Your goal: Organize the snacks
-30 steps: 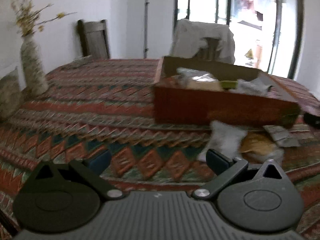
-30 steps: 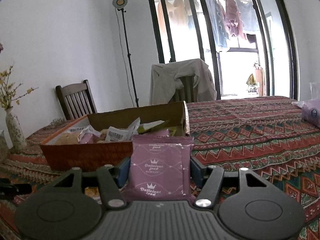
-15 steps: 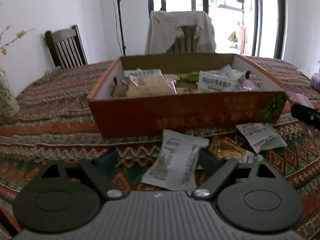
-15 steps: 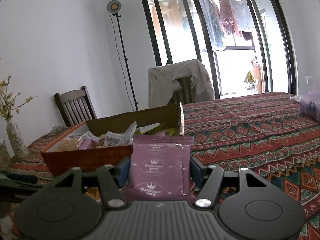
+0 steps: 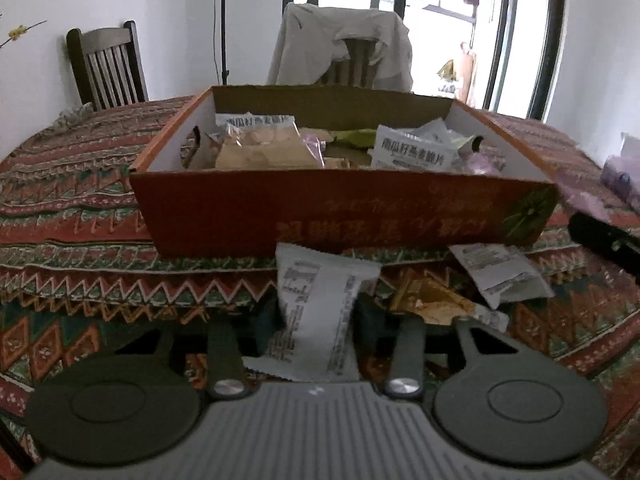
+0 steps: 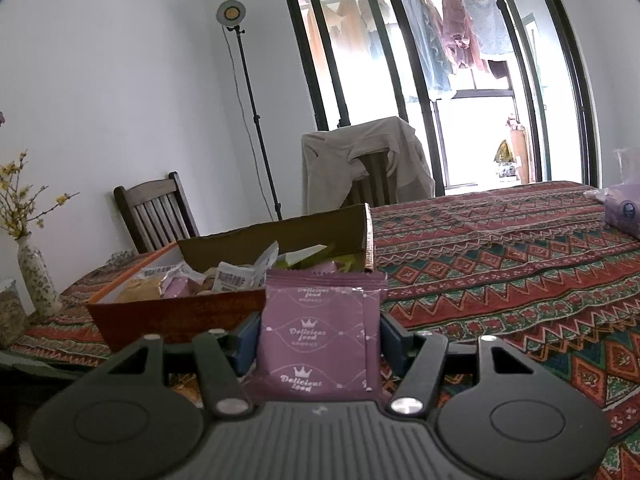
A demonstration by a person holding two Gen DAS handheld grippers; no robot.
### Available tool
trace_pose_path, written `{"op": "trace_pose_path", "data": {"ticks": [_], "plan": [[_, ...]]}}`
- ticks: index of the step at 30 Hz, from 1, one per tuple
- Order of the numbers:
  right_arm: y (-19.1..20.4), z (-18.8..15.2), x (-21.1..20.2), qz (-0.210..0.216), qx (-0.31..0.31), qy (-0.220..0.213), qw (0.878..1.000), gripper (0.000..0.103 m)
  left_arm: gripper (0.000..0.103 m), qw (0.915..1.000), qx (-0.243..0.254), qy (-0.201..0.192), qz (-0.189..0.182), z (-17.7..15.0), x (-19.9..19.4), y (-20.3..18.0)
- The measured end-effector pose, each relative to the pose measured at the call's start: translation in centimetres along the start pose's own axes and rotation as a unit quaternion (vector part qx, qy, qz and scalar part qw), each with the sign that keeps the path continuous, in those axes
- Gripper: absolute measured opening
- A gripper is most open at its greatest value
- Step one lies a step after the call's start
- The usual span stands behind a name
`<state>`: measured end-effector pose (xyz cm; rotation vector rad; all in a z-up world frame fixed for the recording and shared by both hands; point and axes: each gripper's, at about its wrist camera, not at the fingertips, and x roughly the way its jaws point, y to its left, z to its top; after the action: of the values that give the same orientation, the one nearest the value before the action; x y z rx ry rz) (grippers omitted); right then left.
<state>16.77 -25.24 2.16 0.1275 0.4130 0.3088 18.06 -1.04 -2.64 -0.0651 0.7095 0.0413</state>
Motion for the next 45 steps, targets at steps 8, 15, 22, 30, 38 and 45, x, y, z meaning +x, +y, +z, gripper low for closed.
{"op": "trace_pose_path", "data": {"ticks": [8, 15, 22, 30, 38, 45], "plan": [[0.1, 0.0, -0.2, 0.008, -0.002, -0.006, 1.0, 0.061, 0.042, 0.9997, -0.012, -0.023, 0.001, -0.4, -1.7, 0.5], [0.4, -0.1, -0.5, 0.011, -0.009, -0.018, 1.0, 0.061, 0.042, 0.9986, -0.013, -0.051, -0.001, -0.1, -3.6, 0.7], [1.4, 0.0, -0.8, 0.011, -0.033, -0.029, 0.999, 0.061, 0.042, 0.9965, -0.014, -0.082, -0.011, 1.1, -5.3, 0.6], [2.9, 1.7, -1.7, -0.005, -0.052, -0.04, 0.998, 0.061, 0.042, 0.9947, -0.017, -0.1, -0.021, 2.7, -6.2, 0.1], [5.2, 4.5, -1.4, 0.001, -0.082, -0.052, 0.995, 0.061, 0.042, 0.9919, -0.02, -0.121, -0.033, 4.7, -6.6, -0.5], [6.1, 7.1, 0.2, -0.004, -0.088, -0.062, 0.994, 0.061, 0.042, 0.9899, -0.025, -0.135, -0.034, 7.2, -6.0, -0.3]]}}
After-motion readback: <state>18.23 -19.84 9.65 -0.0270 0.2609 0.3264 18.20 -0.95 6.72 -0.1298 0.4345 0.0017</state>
